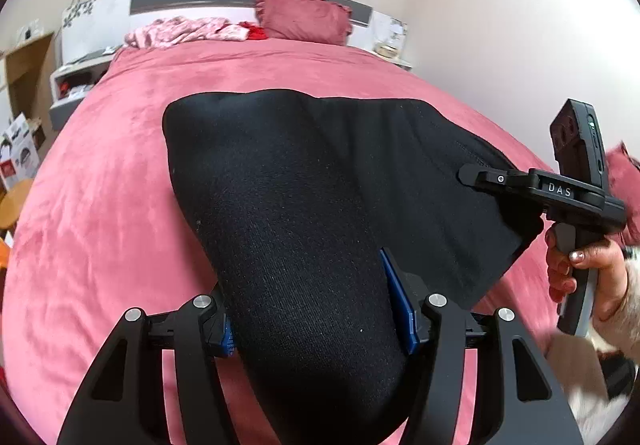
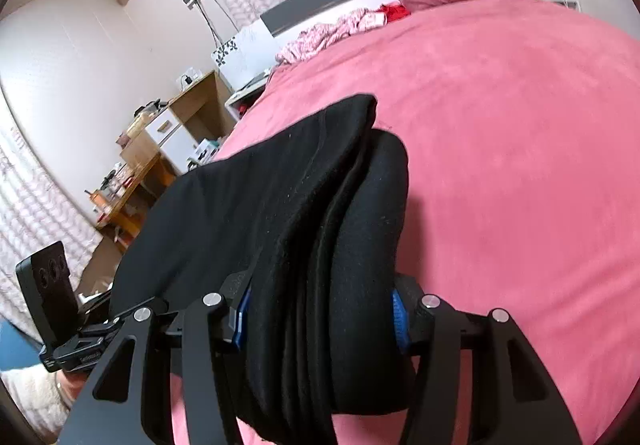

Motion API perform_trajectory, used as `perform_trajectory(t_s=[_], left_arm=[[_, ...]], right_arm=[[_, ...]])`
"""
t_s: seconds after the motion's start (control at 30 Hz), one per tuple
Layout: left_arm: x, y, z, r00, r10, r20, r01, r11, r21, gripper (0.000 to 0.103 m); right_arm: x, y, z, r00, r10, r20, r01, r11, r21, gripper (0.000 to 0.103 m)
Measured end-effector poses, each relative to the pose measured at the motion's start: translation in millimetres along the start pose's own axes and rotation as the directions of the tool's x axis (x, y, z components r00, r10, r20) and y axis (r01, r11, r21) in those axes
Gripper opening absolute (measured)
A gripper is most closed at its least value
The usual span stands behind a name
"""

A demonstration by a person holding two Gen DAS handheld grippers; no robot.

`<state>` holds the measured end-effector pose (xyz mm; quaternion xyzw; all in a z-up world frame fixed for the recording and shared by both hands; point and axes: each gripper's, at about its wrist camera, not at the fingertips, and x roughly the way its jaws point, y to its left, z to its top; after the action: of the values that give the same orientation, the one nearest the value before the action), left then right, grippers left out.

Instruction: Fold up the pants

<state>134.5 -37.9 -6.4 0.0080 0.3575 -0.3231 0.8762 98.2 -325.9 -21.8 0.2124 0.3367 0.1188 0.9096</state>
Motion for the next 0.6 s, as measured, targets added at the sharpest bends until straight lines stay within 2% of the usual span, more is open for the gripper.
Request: perform_trajectory(t_s=[0.2,0.27,0.3,0.33,0.37,0.5,0.6], left_arm=[[54,29,23,0.999,0.039,-0.031,-0.039,0.999,-0.021,0.059],[78,41,20,0.996,0.054,-0.070,-0.056,0.998,-0.032,0.064],[82,44,17,0.996,0.056,-0.064,-0.058,0.998,-0.033,0.069],[83,46,11,0.998,0.057,-0.037,-0.058,0.998,-0.023,0.076],[83,47,5,0.998,0.064,-0.010,-0.065,0.998,-0.011,0.082],[81,55,-6,0.999,0.049,0.019,-0.048,0.998,-0.047,0.087],[76,53,-9,0.998,0.063,0.018,-0.062,0.995,-0.076,0.090]], right_arm=[[62,-22,27,0.998,-0.052,-0.029,0.052,0.999,-0.001,0.056],[85,-41,22,0.993,-0.099,-0.067,0.100,0.995,0.015,0.065],[90,-49,18,0.992,-0.109,-0.063,0.111,0.994,0.021,0.078],[92,-56,13,0.991,-0.123,-0.052,0.125,0.992,0.024,0.084],[92,-60,10,0.992,-0.119,-0.040,0.120,0.992,0.026,0.084],[88,-59,1,0.991,-0.132,-0.008,0.132,0.991,-0.015,0.084],[82,-61,0,0.988,-0.151,-0.010,0.151,0.989,-0.003,0.089]])
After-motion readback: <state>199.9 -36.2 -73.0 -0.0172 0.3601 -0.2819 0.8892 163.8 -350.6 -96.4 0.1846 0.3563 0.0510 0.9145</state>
